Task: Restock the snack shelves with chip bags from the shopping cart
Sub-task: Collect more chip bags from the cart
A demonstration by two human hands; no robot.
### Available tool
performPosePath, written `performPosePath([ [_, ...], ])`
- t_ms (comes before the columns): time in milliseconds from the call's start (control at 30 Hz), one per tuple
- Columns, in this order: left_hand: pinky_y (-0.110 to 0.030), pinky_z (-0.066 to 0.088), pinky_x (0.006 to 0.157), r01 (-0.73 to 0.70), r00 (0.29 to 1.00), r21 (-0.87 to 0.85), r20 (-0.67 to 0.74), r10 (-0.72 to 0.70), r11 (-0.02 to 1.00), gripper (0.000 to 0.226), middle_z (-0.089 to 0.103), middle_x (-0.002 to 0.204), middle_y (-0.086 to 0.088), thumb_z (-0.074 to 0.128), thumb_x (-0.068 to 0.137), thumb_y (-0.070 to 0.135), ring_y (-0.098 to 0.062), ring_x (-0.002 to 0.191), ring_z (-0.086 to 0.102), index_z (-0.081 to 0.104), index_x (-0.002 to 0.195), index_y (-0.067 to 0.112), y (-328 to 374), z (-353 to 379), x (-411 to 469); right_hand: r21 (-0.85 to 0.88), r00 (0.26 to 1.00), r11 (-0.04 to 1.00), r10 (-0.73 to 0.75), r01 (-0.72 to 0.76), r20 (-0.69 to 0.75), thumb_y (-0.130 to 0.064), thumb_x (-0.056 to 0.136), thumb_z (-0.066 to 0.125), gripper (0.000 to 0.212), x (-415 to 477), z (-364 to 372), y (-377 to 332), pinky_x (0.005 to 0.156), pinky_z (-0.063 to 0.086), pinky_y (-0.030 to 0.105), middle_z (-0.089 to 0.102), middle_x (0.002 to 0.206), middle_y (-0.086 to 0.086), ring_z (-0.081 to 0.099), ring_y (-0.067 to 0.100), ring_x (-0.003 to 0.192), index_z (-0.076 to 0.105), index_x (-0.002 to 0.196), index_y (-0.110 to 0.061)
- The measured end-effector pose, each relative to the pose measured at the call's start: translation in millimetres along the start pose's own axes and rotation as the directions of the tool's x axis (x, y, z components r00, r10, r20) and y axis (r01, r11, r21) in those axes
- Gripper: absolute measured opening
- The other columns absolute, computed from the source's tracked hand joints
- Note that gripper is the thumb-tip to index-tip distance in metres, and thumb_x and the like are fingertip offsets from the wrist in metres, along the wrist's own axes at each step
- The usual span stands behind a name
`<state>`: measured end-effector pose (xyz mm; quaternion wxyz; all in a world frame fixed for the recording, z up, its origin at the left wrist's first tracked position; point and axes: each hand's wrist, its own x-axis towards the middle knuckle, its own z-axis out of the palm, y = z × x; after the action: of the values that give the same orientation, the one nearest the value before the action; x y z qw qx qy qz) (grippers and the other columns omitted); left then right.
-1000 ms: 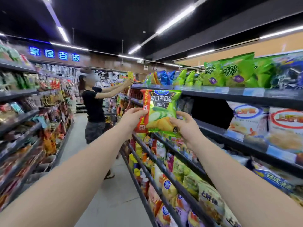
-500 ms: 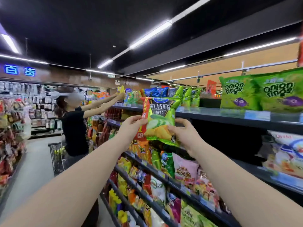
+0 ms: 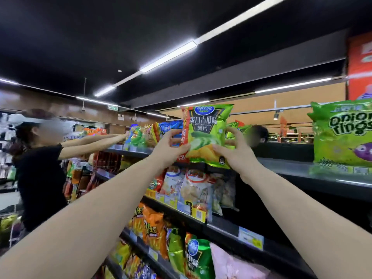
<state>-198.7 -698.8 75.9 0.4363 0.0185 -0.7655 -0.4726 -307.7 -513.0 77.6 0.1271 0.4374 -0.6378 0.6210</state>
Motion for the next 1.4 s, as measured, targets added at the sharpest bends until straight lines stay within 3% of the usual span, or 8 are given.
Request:
performPosePath([
  [333, -0.037, 0.056, 0.088, -0.199, 0.976, -0.105, 0.065, 0.207, 0.974, 0.078, 0.060, 0.126, -0.001, 0.074, 0.085, 0.024, -0.019, 0.109, 0.065, 0.028, 0.146, 0.039, -80.7, 7.6, 123.4, -0.271, 0.985, 0.949, -0.171, 0.159, -0.021, -0.013, 0.090, 0.065, 0.083, 97.0, 47.1, 39.4, 0.115, 0.031, 0.046, 0.032, 0.154, -0.006, 0.032, 0.013, 0.139, 0.016, 0.150, -0.043],
  [567, -0.034, 0.058, 0.084, -0.176, 0.953, -0.209, 0.208, 0.220, 0.962, 0.084, 0.063, 0.121, -0.004, 0.073, 0.085, 0.010, -0.019, 0.099, 0.068, 0.026, 0.149, 0.036, -130.3, -4.7, 191.1, -0.449, 0.992, 0.892, -0.103, 0.058, -0.077, -0.010, 0.088, 0.068, 0.096, 126.0, 93.1, 55.6, 0.116, 0.027, 0.042, 0.021, 0.159, -0.009, 0.028, 0.015, 0.142, 0.006, 0.151, -0.047],
  [700, -0.016, 0.054, 0.071, -0.138, 0.946, -0.242, 0.256, 0.201, 0.960, 0.064, 0.064, 0.115, 0.000, 0.065, 0.093, 0.024, -0.010, 0.088, 0.070, 0.031, 0.146, 0.038, -153.2, -12.0, 206.9, -0.542, 0.993, 0.840, -0.065, -0.001, -0.103, -0.017, 0.089, 0.068, 0.093, 127.6, 108.5, 63.8, 0.108, 0.040, 0.042, 0.020, 0.159, -0.012, 0.034, 0.015, 0.138, 0.006, 0.150, -0.049],
  [767, -0.009, 0.049, 0.062, -0.171, 0.938, -0.205, 0.264, 0.223, 0.964, 0.056, 0.065, 0.108, 0.004, 0.060, 0.096, 0.033, -0.003, 0.083, 0.067, 0.033, 0.144, 0.039, -157.9, -12.5, 211.9, -0.602, 0.990, 0.797, -0.040, -0.052, -0.138, -0.020, 0.090, 0.068, 0.091, 130.1, 108.5, 65.7, 0.082, 0.052, 0.026, 0.023, 0.158, -0.008, 0.047, 0.009, 0.118, 0.006, 0.149, -0.050],
  [900, -0.025, 0.044, 0.065, -0.210, 0.937, -0.011, 0.283, 0.204, 0.978, 0.051, 0.065, 0.101, 0.010, 0.056, 0.096, 0.044, -0.010, 0.080, 0.064, 0.033, 0.142, 0.039, -156.1, -7.3, 215.5, -0.667, 0.976, 0.727, 0.022, -0.165, -0.218, -0.020, 0.089, 0.069, 0.088, 134.0, 106.4, 67.5, 0.061, 0.045, 0.015, 0.037, 0.152, -0.002, 0.061, 0.017, 0.083, 0.011, 0.149, -0.050],
  [1067, -0.028, 0.035, 0.061, -0.204, 0.916, 0.099, 0.369, 0.155, 0.974, 0.052, 0.058, 0.118, 0.003, 0.047, 0.098, 0.051, -0.017, 0.082, 0.057, 0.028, 0.144, 0.039, -158.5, -4.1, 213.2, -0.694, 0.960, 0.669, 0.117, -0.265, -0.254, -0.023, 0.084, 0.074, 0.083, 132.2, 104.1, 58.8, 0.091, 0.049, 0.032, 0.050, 0.139, 0.007, 0.059, 0.024, 0.106, 0.024, 0.148, -0.041],
  [1200, -0.028, 0.040, 0.064, -0.225, 0.886, 0.080, 0.431, 0.170, 0.971, 0.055, 0.060, 0.126, -0.003, 0.048, 0.098, 0.050, -0.021, 0.100, 0.061, 0.026, 0.147, 0.037, -157.1, -8.5, 213.9, -0.723, 0.949, 0.617, 0.160, -0.312, -0.273, -0.024, 0.088, 0.070, 0.070, 127.3, 103.3, 57.1, 0.069, 0.044, 0.022, 0.054, 0.127, 0.004, 0.058, 0.017, 0.091, 0.032, 0.147, -0.032],
  [1400, -0.034, 0.048, 0.084, -0.245, 0.898, 0.099, 0.399, 0.188, 0.964, 0.056, 0.061, 0.123, -0.001, 0.056, 0.096, 0.042, -0.023, 0.108, 0.060, 0.032, 0.145, 0.027, -148.8, -10.7, 201.5, -0.766, 0.940, 0.546, 0.149, -0.338, -0.309, -0.025, 0.093, 0.062, 0.065, 119.6, 110.4, 59.6, 0.074, 0.041, 0.024, 0.056, 0.129, 0.007, 0.057, 0.019, 0.095, 0.029, 0.149, -0.024],
])
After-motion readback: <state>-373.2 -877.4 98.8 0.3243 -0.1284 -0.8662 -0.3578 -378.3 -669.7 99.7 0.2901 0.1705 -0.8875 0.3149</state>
